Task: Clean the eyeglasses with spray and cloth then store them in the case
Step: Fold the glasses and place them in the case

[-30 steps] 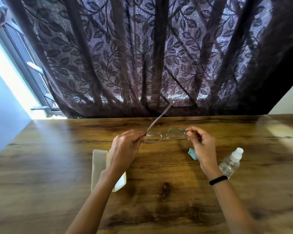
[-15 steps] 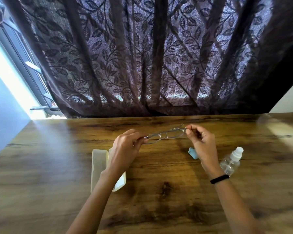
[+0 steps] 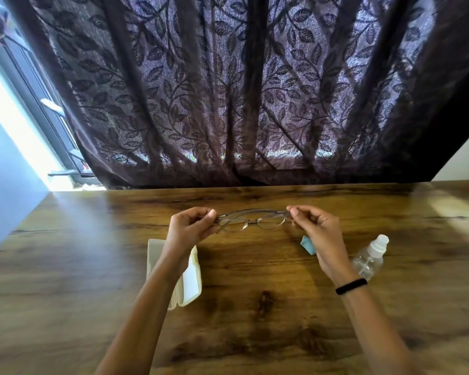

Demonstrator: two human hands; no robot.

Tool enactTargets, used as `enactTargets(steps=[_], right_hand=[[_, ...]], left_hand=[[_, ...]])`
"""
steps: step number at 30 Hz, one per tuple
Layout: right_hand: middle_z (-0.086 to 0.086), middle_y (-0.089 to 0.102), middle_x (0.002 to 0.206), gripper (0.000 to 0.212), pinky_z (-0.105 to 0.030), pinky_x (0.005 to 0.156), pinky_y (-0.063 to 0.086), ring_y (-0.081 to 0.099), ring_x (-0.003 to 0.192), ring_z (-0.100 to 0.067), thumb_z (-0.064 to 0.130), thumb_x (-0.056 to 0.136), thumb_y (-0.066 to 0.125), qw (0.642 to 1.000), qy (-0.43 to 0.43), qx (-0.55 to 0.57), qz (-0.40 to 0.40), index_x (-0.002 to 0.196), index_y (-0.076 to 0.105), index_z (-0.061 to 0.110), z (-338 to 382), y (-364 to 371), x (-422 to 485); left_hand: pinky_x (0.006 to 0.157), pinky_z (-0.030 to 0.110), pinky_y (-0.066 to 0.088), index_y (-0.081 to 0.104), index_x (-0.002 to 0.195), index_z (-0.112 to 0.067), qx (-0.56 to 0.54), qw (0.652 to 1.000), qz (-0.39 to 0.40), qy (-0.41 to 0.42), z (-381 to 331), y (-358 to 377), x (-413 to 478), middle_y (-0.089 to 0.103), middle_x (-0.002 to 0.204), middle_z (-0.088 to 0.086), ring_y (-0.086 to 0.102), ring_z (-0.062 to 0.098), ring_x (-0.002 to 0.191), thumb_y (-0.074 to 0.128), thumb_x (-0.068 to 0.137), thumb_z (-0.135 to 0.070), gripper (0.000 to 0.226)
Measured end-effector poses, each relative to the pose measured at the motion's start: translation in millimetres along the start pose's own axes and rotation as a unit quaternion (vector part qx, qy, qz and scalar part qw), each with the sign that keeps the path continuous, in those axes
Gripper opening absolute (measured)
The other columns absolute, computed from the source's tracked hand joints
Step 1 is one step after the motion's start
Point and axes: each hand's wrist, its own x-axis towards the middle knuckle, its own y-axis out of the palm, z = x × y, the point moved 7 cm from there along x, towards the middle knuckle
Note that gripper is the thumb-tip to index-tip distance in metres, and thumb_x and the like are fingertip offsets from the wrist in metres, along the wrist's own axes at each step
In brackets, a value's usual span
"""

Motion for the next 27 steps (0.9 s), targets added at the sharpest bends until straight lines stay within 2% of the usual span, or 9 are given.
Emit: enactTargets(steps=[5,10,14,18,20,24,27], right_hand=[[-0.003,0.069,0.089,0.015,-0.017,0.069,0.052,0.059,0.078,-0.012,0.004,0.08,0.064,0.994,0.076,0.072,-0.006,0.089,0.069,0.014,-20,5,-1],[-0.003,0.069,0.091,0.016,-0.021,0.074,0.051,0.061,0.08,-0.011,-0.001,0.081,0.06,0.984,0.117,0.13,-0.011,0.089,0.067,0.011,-29,12,-3],[-0.003,0.069,0.084,0.015,-0.015,0.065,0.052,0.06,0.074,-0.011,0.001,0.076,0.063,0.975,0.143,0.17,-0.015,0.088,0.067,0.009,-35,18,-5],[0.001,0.069,0.073,0.011,-0.014,0.06,0.051,0.06,0.067,-0.008,0.0,0.079,0.062,0.968,0.164,0.189,-0.02,0.083,0.067,0.009,-41,25,-7],[0.001,0.068,0.07,0.011,-0.013,0.058,0.051,0.059,0.066,-0.009,0.0,0.08,0.062,0.968,0.171,0.184,-0.017,0.082,0.067,0.009,-44,30,-8],[-0.002,0.063,0.071,0.007,-0.016,0.06,0.048,0.056,0.066,-0.01,0.002,0.082,0.061,0.969,0.181,0.167,-0.006,0.081,0.065,0.008,-48,40,-10],[0.0,0.064,0.067,0.007,-0.015,0.059,0.048,0.057,0.067,-0.01,0.004,0.082,0.062,0.969,0.19,0.156,0.003,0.078,0.065,0.009,-51,48,-11]], left_hand=[[0.068,0.015,0.054,0.067,0.093,-0.003,-0.093,0.994,0.02,-0.046,9,-1,-3,0.068,0.079,0.006,0.067,0.01,0.074,0.052,0.087,0.004,0.017],[0.065,0.015,0.055,0.066,0.096,-0.001,-0.131,0.99,0.01,-0.053,15,-5,-3,0.07,0.076,0.006,0.067,0.011,0.071,0.052,0.087,0.001,0.016],[0.056,0.015,0.052,0.065,0.1,-0.002,-0.081,0.995,-0.004,-0.049,18,-7,-6,0.065,0.072,0.004,0.062,0.008,0.061,0.055,0.088,-0.01,0.018],[0.064,0.023,0.05,0.068,0.096,-0.008,-0.001,0.999,-0.039,-0.033,20,-15,-8,0.063,0.076,0.002,0.058,0.011,0.068,0.057,0.089,-0.018,0.017],[0.064,0.024,0.049,0.068,0.094,-0.01,0.02,0.998,-0.051,-0.018,19,-19,-12,0.063,0.075,0.002,0.057,0.011,0.069,0.057,0.089,-0.018,0.015],[0.055,0.015,0.05,0.068,0.093,-0.01,0.012,0.998,-0.067,-0.01,19,-31,-19,0.066,0.072,0.001,0.062,0.007,0.064,0.056,0.089,-0.012,0.013],[0.054,0.014,0.049,0.069,0.095,-0.012,0.03,0.996,-0.083,-0.002,20,-42,-26,0.069,0.069,-0.004,0.065,0.003,0.064,0.058,0.088,-0.009,0.013]])
